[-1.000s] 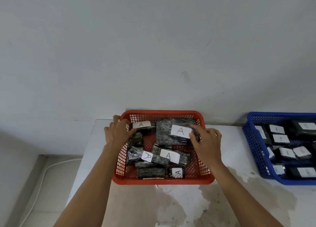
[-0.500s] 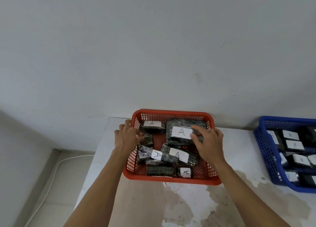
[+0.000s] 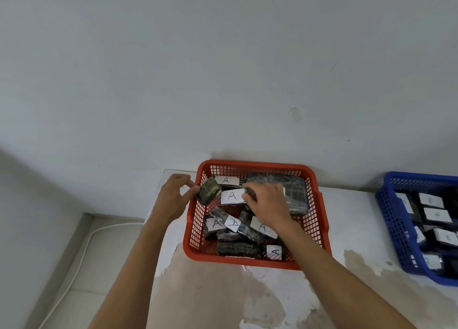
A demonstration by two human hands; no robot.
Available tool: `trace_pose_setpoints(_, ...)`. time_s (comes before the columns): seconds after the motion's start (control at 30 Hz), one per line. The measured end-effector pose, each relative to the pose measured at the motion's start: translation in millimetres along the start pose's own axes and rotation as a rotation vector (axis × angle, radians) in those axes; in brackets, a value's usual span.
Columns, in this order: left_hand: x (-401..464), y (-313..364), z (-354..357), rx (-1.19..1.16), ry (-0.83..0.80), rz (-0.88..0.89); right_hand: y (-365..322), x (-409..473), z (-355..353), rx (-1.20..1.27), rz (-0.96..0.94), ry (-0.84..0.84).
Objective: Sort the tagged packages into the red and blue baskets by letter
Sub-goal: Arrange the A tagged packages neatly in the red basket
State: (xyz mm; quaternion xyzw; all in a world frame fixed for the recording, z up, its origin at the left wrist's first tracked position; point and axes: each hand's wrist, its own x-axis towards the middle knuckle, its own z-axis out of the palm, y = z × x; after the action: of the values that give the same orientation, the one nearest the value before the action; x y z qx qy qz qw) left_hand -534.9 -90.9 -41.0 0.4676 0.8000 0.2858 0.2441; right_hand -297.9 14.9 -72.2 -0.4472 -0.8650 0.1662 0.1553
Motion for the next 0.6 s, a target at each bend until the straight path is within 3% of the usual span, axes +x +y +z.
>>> trace_pose_setpoints(0.1,-7.3,-4.0,-0.2,-0.258,-0.028,-0.116,-11.8,9.2,7.7,-0.071,-0.049,-0.017)
trace_pose_setpoints(0.23,-13.7,-9.1,-3.3,-0.427,-0.034,-0.18,-18.8,13.5,17.0,-0.126,-0.123,-0.054)
trace_pose_setpoints(0.43,-11.6,-10.7,-5.3,-0.371,-0.105,-0.188,-16.7,5.8,30.3,-0.397,-0.137,-0.121)
trace_pose_setpoints(0.6,-11.1,-12.3,0.2,-0.279,-0.121,-0.165,-2.4,-6.9,19.3,-0.285,0.028,0.036)
